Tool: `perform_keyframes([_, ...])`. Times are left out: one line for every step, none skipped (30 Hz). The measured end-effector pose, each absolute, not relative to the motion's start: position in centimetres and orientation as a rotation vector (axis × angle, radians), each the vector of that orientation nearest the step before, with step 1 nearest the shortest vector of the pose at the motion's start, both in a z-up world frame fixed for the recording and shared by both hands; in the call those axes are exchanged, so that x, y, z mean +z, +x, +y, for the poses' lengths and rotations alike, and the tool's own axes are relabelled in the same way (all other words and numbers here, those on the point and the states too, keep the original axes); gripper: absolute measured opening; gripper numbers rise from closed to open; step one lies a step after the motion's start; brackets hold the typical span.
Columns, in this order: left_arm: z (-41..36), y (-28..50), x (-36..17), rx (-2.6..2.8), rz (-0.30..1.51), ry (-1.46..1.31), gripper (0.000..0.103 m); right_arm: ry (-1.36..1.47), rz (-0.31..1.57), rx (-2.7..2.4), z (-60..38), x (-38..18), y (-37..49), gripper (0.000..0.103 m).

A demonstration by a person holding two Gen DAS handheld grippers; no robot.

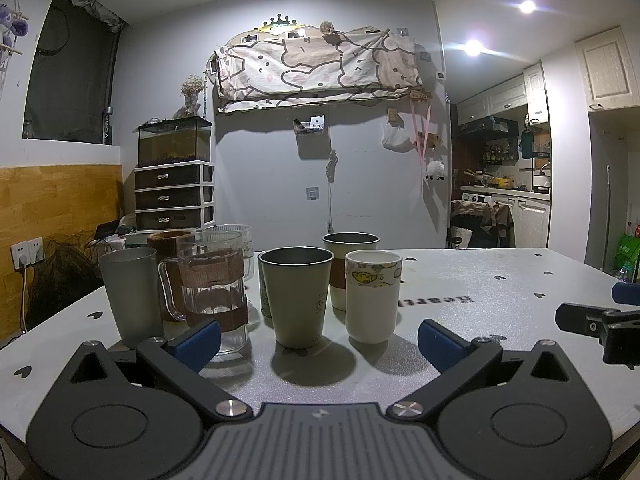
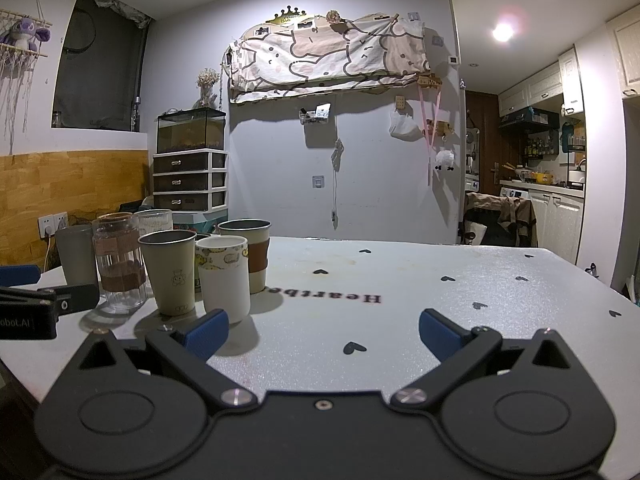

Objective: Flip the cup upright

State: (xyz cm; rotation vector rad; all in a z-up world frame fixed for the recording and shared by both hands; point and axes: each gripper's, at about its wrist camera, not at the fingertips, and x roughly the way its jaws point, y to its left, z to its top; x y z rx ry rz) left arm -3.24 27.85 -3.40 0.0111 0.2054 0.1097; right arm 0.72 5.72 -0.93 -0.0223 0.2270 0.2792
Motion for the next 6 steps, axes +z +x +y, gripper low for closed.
perform_keyframes([27.83, -3.26, -3.39, 0.11, 0.206, 0.01, 0.103, -0.023, 0.227, 0.279, 5.72, -0.93, 0.71, 0.102])
perform_keyframes([27.81, -3.28, -3.38, 0.11, 0.206, 0.009, 0.103, -0.023, 0.226, 0.279, 5.72, -0.92, 0.72, 0.102])
perform_keyframes([27.78, -3.29, -3.37, 0.11, 0.207, 0.008, 0.103, -0.022, 0.227, 0.279, 5.72, -0.92, 0.72, 0.102])
perform_keyframes([27.9, -3.16, -3.46, 0.11, 0.208, 0.007, 0.103, -0.023, 0.227, 0.279, 5.72, -0.92, 0.72, 0.102])
perform_keyframes([27.84, -3.18, -3.47, 0.11, 0.208, 0.008, 0.103, -0.022, 0.227, 0.279, 5.72, -0.92, 0.71, 0.102])
perform_keyframes([27.76, -3.2, -3.48, 0.109, 0.208, 0.009, 0.103, -0.023, 0.226, 0.279, 5.72, -0.91, 0.71, 0.102])
